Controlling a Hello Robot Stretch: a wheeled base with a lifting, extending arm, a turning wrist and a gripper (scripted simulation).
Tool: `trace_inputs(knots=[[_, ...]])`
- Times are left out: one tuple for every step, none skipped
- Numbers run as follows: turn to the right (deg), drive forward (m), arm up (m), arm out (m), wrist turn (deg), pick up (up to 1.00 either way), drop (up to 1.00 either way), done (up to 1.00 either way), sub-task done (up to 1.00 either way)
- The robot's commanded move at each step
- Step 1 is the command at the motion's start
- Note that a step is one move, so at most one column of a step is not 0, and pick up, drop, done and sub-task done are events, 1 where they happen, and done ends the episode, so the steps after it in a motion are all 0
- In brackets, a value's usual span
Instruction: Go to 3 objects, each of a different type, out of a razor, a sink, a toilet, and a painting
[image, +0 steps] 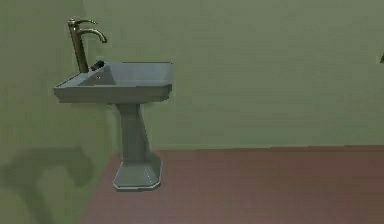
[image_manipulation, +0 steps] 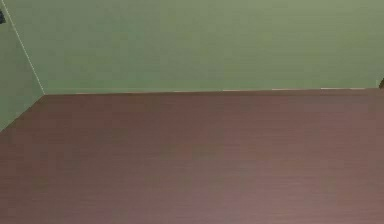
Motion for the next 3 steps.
trace_inputs(knots=[[0.0, 0.5, 0.0, 0.0, 0.0, 0.0, 0.0, 0.0, 0.0], [-24.0, 0.0, 0.0, 0.0, 0.0, 0.0, 0.0, 0.0, 0.0], [0.0, 0.0, 0.0, 0.0, 0.0, 0.0, 0.0, 1.0, 0.0]])
